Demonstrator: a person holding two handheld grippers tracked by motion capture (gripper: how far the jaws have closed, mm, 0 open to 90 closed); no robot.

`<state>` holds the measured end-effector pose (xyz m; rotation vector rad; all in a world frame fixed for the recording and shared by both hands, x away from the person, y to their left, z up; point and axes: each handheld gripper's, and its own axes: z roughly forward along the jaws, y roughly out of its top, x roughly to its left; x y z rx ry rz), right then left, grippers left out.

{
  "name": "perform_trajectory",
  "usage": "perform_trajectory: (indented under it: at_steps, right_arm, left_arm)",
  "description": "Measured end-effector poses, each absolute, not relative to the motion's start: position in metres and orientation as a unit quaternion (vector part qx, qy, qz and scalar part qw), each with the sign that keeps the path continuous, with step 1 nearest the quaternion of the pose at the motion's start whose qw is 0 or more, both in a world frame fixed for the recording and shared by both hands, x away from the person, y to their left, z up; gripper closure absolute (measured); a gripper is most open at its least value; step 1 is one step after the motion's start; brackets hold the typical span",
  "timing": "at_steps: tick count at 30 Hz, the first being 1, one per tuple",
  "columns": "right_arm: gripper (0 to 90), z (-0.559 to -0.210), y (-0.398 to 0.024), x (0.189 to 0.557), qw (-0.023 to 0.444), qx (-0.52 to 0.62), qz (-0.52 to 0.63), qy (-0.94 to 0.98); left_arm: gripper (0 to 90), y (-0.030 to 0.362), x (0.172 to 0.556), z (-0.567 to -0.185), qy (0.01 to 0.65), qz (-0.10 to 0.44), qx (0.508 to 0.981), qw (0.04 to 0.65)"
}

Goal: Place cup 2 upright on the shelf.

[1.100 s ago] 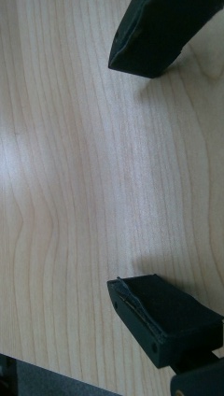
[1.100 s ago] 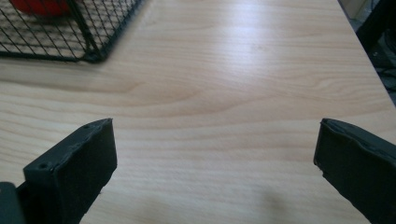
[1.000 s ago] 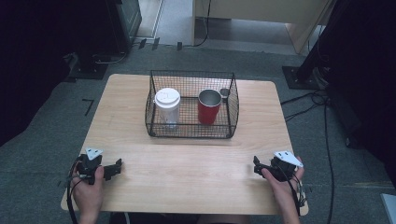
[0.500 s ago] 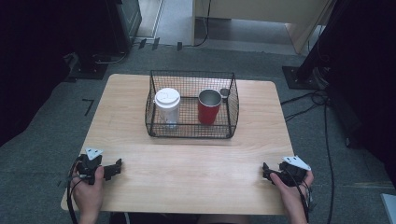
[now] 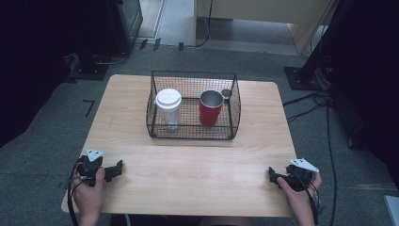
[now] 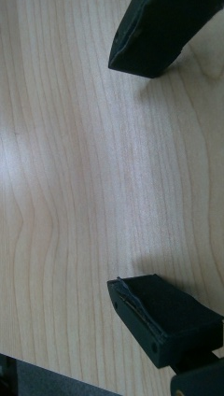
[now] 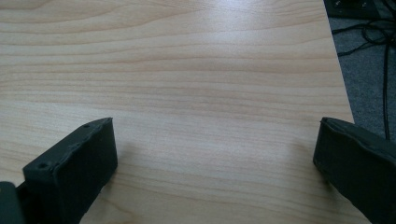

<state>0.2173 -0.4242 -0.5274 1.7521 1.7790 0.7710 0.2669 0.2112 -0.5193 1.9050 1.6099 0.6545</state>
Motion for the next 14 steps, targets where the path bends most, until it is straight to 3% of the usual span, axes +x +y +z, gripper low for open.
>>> perform_trajectory:
  at_steps: [14]
  right_arm:
    - [0.0, -0.5274, -0.4278, 0.2189, 0.267, 0.662, 0.279, 0.642]
  left_arm:
    - [0.0, 0.2113, 0.2669, -0.5193, 0.600, 0.244, 0.710, 0.277]
